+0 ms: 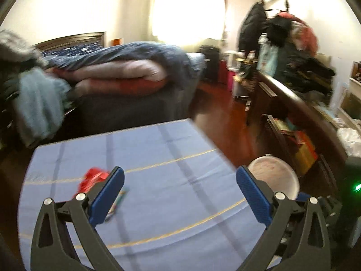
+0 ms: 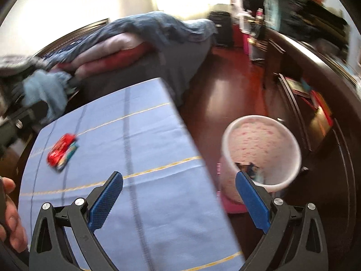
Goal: Collect trash
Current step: 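Move both tools back over the table toward the red wrapper and lighter, then grasp the red snack wrapper with the left tool while the right tool grasps the colorful lighter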
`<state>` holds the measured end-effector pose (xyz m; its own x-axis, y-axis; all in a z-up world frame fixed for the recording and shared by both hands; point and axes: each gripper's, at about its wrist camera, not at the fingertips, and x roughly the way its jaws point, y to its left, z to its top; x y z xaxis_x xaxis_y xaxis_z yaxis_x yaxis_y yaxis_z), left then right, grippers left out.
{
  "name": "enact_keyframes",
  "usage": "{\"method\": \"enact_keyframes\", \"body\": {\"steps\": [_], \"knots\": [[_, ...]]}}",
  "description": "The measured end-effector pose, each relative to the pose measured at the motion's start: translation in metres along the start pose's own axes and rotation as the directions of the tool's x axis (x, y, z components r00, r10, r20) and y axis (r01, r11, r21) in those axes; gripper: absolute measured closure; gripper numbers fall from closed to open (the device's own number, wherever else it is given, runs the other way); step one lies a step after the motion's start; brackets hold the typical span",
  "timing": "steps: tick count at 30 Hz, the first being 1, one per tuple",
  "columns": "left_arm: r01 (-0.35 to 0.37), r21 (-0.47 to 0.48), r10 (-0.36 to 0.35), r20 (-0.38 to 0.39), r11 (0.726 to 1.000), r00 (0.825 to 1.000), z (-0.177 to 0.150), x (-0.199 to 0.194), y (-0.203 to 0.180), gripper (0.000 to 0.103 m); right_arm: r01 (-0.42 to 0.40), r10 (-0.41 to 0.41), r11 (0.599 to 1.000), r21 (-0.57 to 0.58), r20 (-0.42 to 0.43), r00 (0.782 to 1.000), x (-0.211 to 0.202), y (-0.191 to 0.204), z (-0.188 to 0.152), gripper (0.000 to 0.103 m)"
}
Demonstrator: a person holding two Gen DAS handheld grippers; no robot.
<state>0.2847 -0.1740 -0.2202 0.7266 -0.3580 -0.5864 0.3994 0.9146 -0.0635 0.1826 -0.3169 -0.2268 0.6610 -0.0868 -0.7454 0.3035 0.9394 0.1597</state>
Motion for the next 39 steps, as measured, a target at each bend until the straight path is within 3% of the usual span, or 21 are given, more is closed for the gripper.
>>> {"method": "enact_keyframes", "body": {"steps": [5,11,22,24,26,28,31,32,39], "knots": [[-0.140,-0.109,0.133,-0.069,0.984,0.989,-0.019,0.012,0.075,0.004,-0.061,0.058,0.993,-0.103,-0.034,0.998,0.007,0.048,-0.009,0.004],[-0.176,-0.192,0.151,-0.141,0.965,0.978,-0.022,0.056,0.141,0.004,-0.102,0.094,0.981,-0.167,-0.055,0.994,0.012,0.084,-0.013,0.004],[-0.220,-0.172,0.171,-0.260,0.960,0.950,-0.031,0.118,0.161,0.005,-0.103,0.088,0.974,-0.201,-0.083,0.993,0.031,0.109,-0.010,0.004],[-0.221,-0.169,0.170,-0.274,0.960,0.947,-0.032,0.123,0.163,0.012,-0.102,0.086,0.973,-0.207,-0.085,0.993,0.033,0.113,-0.010,0.004],[-0.220,-0.171,0.164,-0.290,0.960,0.943,-0.034,0.128,0.165,0.036,-0.102,0.084,0.971,-0.214,-0.090,0.992,0.036,0.118,-0.011,0.004],[-0.220,-0.166,0.165,-0.292,0.961,0.942,-0.035,0.130,0.167,0.052,-0.110,0.090,0.970,-0.219,-0.098,0.991,0.038,0.123,-0.011,0.004],[-0.180,-0.191,0.120,-0.286,0.965,0.951,-0.035,0.130,0.172,0.067,-0.115,0.093,0.967,-0.229,-0.104,0.990,0.041,0.132,-0.013,0.004],[-0.174,-0.207,0.112,-0.281,0.963,0.953,-0.035,0.128,0.174,0.071,-0.116,0.094,0.966,-0.232,-0.106,0.990,0.042,0.135,-0.013,0.004],[-0.236,-0.296,0.186,-0.185,0.926,0.965,-0.035,0.074,0.210,0.073,-0.153,0.126,0.952,-0.265,-0.116,0.985,0.058,0.172,-0.008,0.004]]}}
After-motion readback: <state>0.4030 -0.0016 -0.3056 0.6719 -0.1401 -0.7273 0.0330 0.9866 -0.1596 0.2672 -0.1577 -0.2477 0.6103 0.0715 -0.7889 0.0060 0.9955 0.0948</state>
